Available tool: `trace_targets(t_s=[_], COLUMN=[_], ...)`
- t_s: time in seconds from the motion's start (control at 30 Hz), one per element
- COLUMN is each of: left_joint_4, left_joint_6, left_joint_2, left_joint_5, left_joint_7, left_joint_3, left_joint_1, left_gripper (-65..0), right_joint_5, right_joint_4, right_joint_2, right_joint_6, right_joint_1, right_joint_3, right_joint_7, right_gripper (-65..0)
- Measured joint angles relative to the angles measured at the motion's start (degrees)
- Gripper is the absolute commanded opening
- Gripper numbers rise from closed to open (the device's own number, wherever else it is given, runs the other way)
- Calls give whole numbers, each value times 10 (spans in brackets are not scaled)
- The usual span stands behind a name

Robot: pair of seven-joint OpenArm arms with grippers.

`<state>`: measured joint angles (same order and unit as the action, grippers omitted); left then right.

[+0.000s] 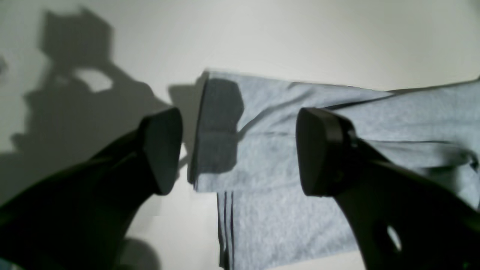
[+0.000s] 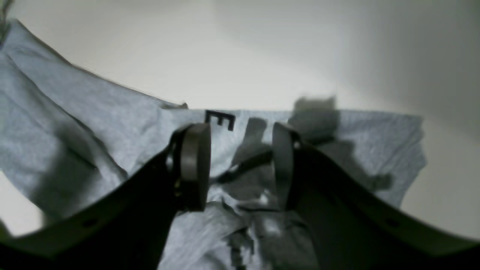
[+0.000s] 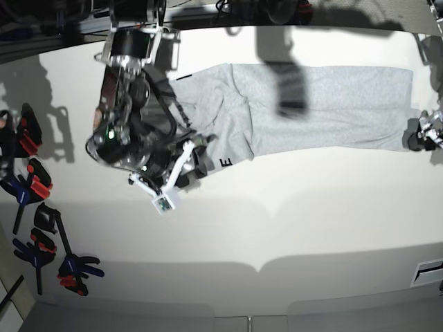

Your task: Fold the T-shirt properly

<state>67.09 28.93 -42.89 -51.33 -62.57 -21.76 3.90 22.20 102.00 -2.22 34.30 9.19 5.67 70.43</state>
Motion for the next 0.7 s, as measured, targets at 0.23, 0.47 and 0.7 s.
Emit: trace_targets(t_s=[0.23, 0.47, 0.7], left_joint_4=[-75, -94, -92], left_joint_6=[5, 2, 58], left_joint_2=[0, 1, 12], left_joint_5=[48, 133, 39], left_joint_7=[74, 71, 44], left_joint_3=[-1, -1, -5], left_joint_1=[0, -2, -52], left_gripper=[-212, -212, -212], right_joint_5=[-6, -2, -1], right_joint_4=[159, 248, 282], right_joint_2=[-3, -3, -3], right_joint_6=[13, 13, 13], right_joint_1=[-125, -199, -207], right_joint_3=[0, 0, 0], right_joint_7=[4, 2, 1], right_gripper=[-396, -396, -396])
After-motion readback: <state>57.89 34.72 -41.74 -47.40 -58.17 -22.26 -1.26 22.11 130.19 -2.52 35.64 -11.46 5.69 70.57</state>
